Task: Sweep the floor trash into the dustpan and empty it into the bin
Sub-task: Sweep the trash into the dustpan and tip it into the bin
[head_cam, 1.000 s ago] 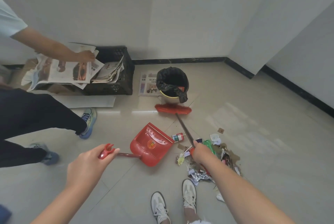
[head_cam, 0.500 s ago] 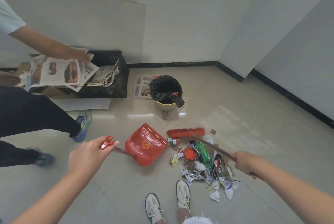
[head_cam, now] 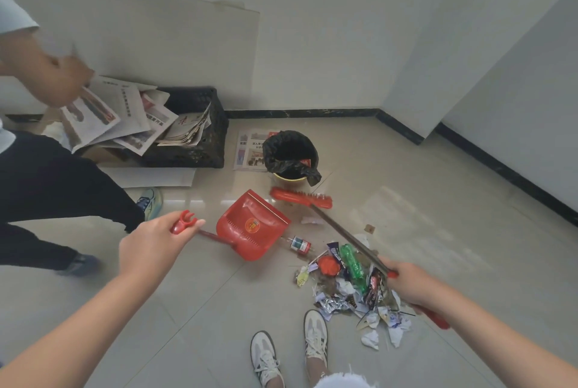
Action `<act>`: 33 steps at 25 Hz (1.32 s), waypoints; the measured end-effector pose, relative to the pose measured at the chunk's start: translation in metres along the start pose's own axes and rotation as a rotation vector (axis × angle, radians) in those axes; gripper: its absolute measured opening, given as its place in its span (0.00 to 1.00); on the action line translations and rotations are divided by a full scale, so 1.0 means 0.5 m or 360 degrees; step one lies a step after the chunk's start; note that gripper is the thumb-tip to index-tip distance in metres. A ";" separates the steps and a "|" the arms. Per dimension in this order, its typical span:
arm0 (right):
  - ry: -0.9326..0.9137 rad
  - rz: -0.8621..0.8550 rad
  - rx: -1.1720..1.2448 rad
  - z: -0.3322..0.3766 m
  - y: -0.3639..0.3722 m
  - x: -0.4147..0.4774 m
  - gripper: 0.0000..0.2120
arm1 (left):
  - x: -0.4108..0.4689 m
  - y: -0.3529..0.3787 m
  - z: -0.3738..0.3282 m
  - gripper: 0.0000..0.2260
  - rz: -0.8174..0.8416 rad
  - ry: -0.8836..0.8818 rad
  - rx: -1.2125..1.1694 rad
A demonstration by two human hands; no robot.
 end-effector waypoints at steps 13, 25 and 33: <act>0.0073 -0.0003 -0.0457 0.070 0.043 0.269 0.24 | -0.039 0.046 0.059 0.14 0.0087 -0.0147 0.0053; 0.0249 0.0337 -0.0403 -0.126 -0.038 0.051 0.29 | -0.049 0.029 0.059 0.14 0.0028 -0.0056 0.0119; 0.0446 0.0014 0.0557 -0.232 -0.050 -0.093 0.30 | -0.041 0.010 -0.002 0.16 -0.0059 0.0194 0.0140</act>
Point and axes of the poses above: each hand's wrist, its own x-axis towards the middle knuckle, its own y-axis out of the palm, z = x × y, the point moved 3 cm from there along x, towards the middle knuckle, and after that the axes turned 10 degrees about -y, right-handed, at the moved point
